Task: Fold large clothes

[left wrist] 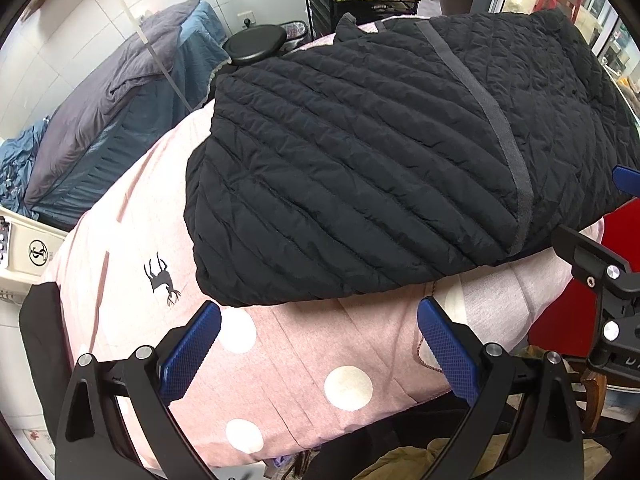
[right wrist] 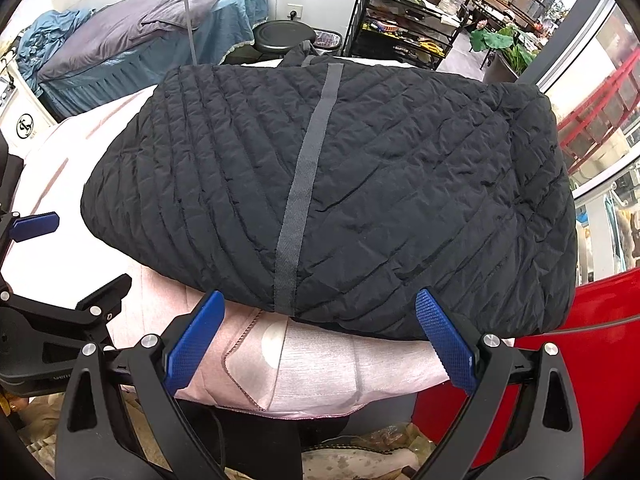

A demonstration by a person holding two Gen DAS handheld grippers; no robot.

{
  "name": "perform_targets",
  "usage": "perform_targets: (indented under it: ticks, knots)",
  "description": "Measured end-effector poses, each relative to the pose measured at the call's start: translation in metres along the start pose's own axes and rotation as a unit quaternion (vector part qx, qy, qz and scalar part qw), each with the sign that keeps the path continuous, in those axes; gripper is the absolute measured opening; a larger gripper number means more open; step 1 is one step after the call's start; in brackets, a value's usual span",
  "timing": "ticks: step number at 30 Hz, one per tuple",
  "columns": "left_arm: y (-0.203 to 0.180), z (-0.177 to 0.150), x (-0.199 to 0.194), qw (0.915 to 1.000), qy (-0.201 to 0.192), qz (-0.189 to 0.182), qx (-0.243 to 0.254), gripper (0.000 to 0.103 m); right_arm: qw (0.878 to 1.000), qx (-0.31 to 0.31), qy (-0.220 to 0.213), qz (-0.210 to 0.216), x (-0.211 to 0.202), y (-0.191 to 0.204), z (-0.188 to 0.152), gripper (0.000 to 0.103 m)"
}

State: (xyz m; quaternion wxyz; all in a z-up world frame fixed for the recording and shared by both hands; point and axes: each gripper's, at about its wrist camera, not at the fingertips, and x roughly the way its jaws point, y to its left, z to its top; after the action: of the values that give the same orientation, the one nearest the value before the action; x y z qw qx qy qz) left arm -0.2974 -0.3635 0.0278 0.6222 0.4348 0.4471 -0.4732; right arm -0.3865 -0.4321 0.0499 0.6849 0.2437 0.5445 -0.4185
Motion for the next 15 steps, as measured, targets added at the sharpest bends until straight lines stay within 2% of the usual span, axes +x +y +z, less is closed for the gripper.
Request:
perform_targets:
  ticks: [15]
  knots:
    - [-0.0026,0.0007,0.0017,0.9998,0.01,0.013,0.007,0.097,1.0,0.006,-0.001,-0.001,-0.0001,-0.0027,-0.0029,0.095]
